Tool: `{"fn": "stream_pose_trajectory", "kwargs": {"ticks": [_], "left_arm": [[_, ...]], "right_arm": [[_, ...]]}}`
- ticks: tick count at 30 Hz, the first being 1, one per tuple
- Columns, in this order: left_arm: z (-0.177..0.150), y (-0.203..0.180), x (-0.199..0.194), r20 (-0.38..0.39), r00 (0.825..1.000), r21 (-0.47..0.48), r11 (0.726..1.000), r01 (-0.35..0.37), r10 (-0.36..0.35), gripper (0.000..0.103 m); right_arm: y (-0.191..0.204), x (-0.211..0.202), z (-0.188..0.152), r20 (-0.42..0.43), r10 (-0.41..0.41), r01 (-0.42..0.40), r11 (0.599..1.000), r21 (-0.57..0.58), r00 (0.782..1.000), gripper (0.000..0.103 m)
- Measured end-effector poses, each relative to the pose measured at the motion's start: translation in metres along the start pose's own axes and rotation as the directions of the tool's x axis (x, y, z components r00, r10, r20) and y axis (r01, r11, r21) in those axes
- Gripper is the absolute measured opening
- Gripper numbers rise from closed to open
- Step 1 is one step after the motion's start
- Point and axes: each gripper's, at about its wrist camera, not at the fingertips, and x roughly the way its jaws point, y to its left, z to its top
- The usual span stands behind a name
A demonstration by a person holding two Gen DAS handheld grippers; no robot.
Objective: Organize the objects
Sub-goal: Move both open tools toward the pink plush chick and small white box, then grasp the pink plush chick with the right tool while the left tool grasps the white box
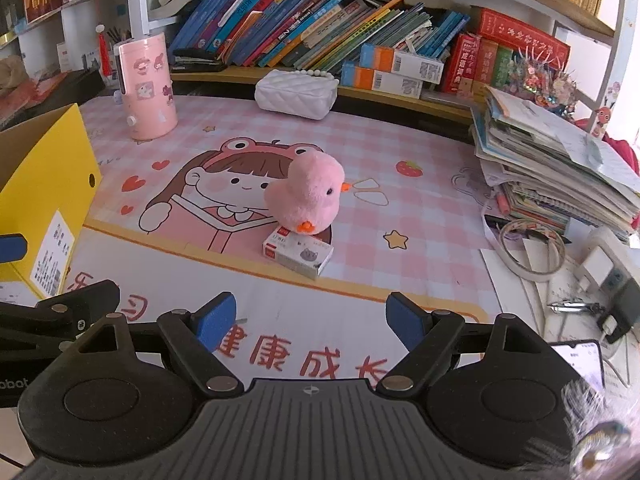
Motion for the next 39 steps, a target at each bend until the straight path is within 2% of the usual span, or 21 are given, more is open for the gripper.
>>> {"fn": "stream_pose_trajectory", "kwargs": {"ticks": [12,26,34,39], "left_arm": [[0.005,-0.013,0.011,-0.006,0.999,0.024,0.998,-0.054,0.054,0.098],[0.004,-0.036,0.020,-0.038,0.997,0.069,0.995,-0.069,0.072,0.098],[0.005,-0.041,0.022,-0.049,0.995,0.065,0.994,-0.086,0.090,0.098],[0.009,-0.048,0.027,-0.048,0.996,0.079,0.995,-0.065,0.069,0.098]], "right_arm": [[-0.016,0.018,0.014,0.020,0.058,-0.058,0.998,0.016,0.998,0.079],[-0.029,0.059,0.040,0.059,0.087,-0.086,0.996,-0.020,0.994,0.078],[-0.026,0.085,0.054,0.063,0.124,-0.121,0.991,-0.059,0.990,0.070],[-0.025,0.095,0.060,0.059,0.163,-0.160,0.985,-0.062,0.985,0.053]]}}
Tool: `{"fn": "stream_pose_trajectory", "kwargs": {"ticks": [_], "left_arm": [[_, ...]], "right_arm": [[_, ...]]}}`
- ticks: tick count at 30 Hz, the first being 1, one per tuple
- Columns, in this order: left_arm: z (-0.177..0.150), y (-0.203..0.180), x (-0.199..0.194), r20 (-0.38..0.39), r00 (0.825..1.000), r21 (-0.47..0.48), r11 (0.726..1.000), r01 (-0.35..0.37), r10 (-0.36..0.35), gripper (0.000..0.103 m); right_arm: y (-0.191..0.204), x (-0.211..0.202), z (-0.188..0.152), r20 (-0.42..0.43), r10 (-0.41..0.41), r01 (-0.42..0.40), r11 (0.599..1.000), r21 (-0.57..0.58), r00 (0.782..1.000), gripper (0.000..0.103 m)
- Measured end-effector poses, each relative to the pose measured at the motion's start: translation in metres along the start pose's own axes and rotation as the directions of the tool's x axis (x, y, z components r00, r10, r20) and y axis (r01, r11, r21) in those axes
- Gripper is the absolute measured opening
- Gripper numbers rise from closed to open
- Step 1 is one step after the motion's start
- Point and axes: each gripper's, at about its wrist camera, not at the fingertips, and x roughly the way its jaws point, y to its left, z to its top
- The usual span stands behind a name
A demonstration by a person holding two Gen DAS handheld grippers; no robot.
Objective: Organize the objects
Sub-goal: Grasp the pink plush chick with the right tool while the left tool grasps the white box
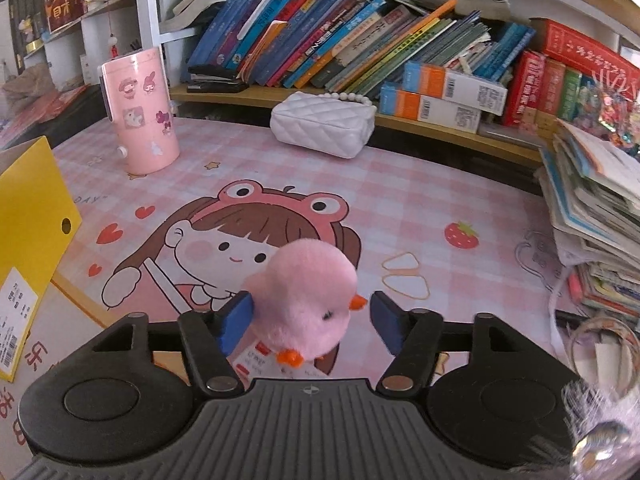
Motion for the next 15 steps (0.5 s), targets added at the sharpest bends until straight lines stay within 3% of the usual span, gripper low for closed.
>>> {"fn": "stream_pose_trajectory", "kwargs": {"ticks": [3,10,15], "left_arm": [[0.003,-0.007,0.004,0.003,1.000,0.007,1.000,0.016,-0.016,0.098],[0.011,-0.025,0.019,-0.003,0.997,0.031,0.997,0.076,-0.076,0.095],[0.015,-0.036,0.028,-0.002,0.994,0.037,0.993,0.109,-0.109,0.094]], "right_arm": [[-0.004,-0.006,0.002,0.031,0.035,-0.035,0.999,0.007,0.999,0.040],[-0.020,-0.031,0.003,0.057,0.040,-0.043,0.998,0.047,0.998,0.039],[-0.039,-0.054,0.002,0.085,-0.011,0.003,0.996,0.090,0.996,0.039]]}}
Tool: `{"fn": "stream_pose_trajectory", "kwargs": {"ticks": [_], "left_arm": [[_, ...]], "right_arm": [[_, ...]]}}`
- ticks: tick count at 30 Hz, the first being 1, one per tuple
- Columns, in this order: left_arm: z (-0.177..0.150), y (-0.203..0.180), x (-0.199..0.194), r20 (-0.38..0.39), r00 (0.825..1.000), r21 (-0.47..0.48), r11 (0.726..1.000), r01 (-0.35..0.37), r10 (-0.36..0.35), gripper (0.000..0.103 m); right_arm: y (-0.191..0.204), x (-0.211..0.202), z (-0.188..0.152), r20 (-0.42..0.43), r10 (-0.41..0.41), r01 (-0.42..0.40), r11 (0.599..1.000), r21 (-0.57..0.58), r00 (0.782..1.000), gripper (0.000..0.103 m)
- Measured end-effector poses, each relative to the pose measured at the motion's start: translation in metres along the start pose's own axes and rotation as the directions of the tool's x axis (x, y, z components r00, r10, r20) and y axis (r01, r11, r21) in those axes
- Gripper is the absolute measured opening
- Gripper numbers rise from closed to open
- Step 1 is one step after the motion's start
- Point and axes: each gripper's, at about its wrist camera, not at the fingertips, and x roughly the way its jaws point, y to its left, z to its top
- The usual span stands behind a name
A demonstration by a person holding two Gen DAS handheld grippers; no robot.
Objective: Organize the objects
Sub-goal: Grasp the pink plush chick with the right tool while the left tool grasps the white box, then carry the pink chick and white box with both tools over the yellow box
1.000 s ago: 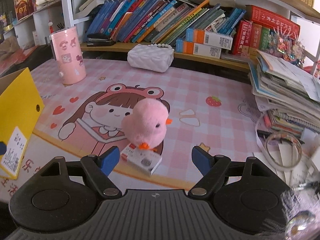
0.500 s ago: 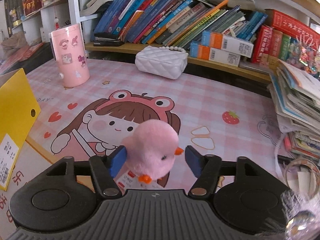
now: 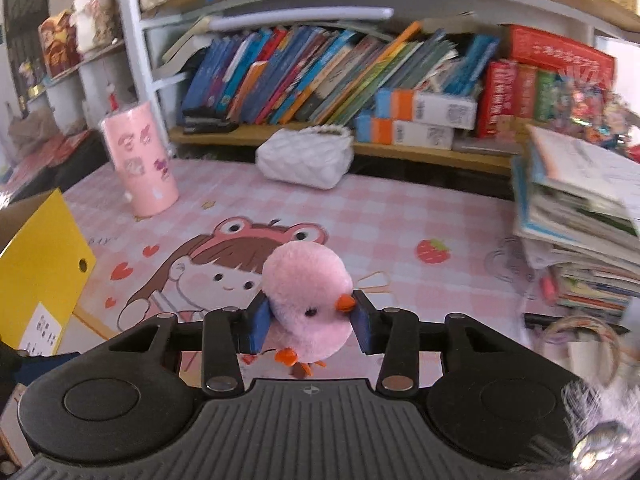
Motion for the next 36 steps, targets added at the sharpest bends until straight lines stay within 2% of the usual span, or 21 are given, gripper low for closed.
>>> {"fn": "stream_pose_trajectory", "kwargs": {"ticks": [3,9,17,18,21,22,24,27,36], "left_arm": [[0.003,-0.005,0.009,-0.006,1.000,-0.002,1.000,0.025,-0.025,0.094],[0.011,-0.014,0.031,-0.034,0.996,-0.007,0.997,0.080,-0.080,0.085],[0.021,-0.014,0.059,-0.069,0.993,-0.015,0.995,0.095,-0.096,0.080],[0.021,-0.014,0.062,-0.075,0.992,-0.022,0.995,0.101,-0.102,0.078],[0.021,-0.013,0.070,-0.097,0.988,-0.031,0.993,0.114,-0.117,0.066],[0.021,-0.013,0.070,-0.088,0.989,-0.026,0.993,0.114,-0.116,0.058],[0.021,-0.013,0.070,-0.075,0.990,-0.014,0.993,0.121,-0.122,0.053],[0.022,-0.010,0.066,-0.088,0.988,-0.030,0.992,0.124,-0.126,0.052],[0.019,0.013,0.015,-0.005,0.990,-0.100,0.985,0.143,-0.144,0.052]], "right_arm": [[-0.012,-0.013,-0.004,0.006,-0.044,0.043,0.999,0.020,0.999,0.039],[-0.035,-0.041,-0.019,0.000,-0.136,0.136,0.989,0.054,0.991,0.039],[-0.042,-0.054,-0.025,-0.025,-0.166,0.167,0.982,0.084,0.986,0.039],[-0.042,-0.054,-0.026,-0.028,-0.168,0.170,0.982,0.084,0.985,0.039],[-0.041,-0.054,-0.026,-0.034,-0.173,0.175,0.981,0.086,0.984,0.039],[-0.041,-0.054,-0.026,-0.036,-0.173,0.176,0.981,0.086,0.984,0.039],[-0.039,-0.055,-0.026,-0.038,-0.171,0.173,0.981,0.083,0.985,0.039],[-0.036,-0.056,-0.025,-0.036,-0.171,0.173,0.982,0.073,0.985,0.039],[-0.019,-0.060,-0.029,-0.043,-0.151,0.153,0.987,0.042,0.988,0.039]]}}
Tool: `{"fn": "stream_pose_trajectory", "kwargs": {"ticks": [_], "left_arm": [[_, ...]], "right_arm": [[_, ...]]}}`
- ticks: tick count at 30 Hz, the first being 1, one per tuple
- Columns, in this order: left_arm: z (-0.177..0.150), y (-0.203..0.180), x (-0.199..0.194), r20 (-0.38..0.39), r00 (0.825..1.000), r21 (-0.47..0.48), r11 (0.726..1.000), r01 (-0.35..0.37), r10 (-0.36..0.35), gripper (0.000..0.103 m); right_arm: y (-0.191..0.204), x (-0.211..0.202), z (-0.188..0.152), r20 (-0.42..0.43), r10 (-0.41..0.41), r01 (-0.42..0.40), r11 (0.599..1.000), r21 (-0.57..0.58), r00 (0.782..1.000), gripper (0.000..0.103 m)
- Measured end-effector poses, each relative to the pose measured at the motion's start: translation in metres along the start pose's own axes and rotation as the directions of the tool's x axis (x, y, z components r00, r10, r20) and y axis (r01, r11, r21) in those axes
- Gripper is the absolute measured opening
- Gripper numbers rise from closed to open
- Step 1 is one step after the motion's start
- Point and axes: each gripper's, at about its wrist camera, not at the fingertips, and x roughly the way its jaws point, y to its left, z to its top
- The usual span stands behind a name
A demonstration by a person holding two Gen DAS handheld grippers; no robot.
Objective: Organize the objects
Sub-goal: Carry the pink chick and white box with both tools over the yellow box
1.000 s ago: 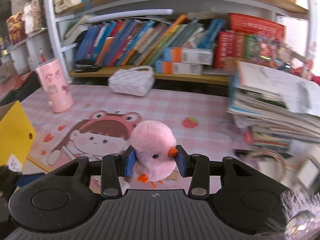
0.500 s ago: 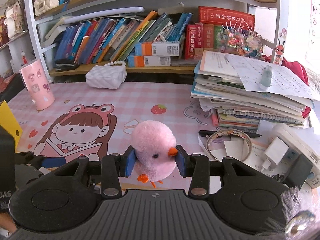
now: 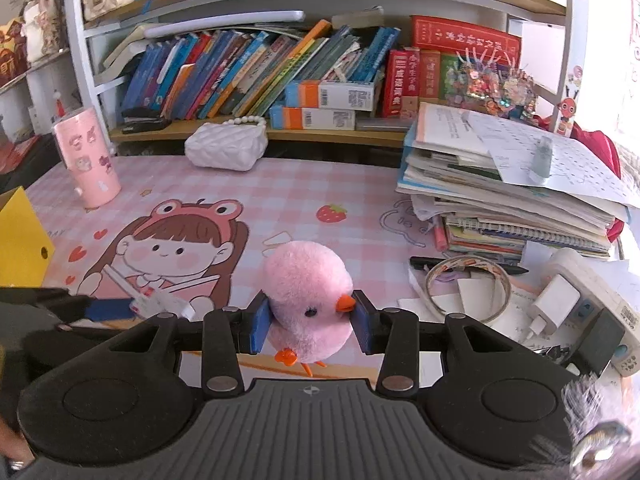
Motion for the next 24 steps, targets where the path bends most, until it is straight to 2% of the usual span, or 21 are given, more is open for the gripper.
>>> {"fn": "stream_pose_trajectory", "kwargs": {"ticks": [10,16,24], "left_arm": [[-0.032,0.028,-0.058,0.029,0.999,-0.053,0.998,-0.038,0.040,0.052],[-0.051,0.056,-0.088,0.047,0.994,-0.091,0.992,-0.090,0.094,0.052],[-0.079,0.090,-0.126,0.064,0.988,-0.130,0.983,-0.131,0.140,0.052]], "right_arm": [[0.041,-0.018,-0.018,-0.028,0.072,-0.074,0.996,-0.052,0.997,0.039],[0.073,-0.027,-0.029,-0.058,0.121,-0.126,0.989,-0.080,0.991,0.039],[0.121,-0.046,-0.040,-0.057,0.172,-0.178,0.975,-0.131,0.984,0.039]]}}
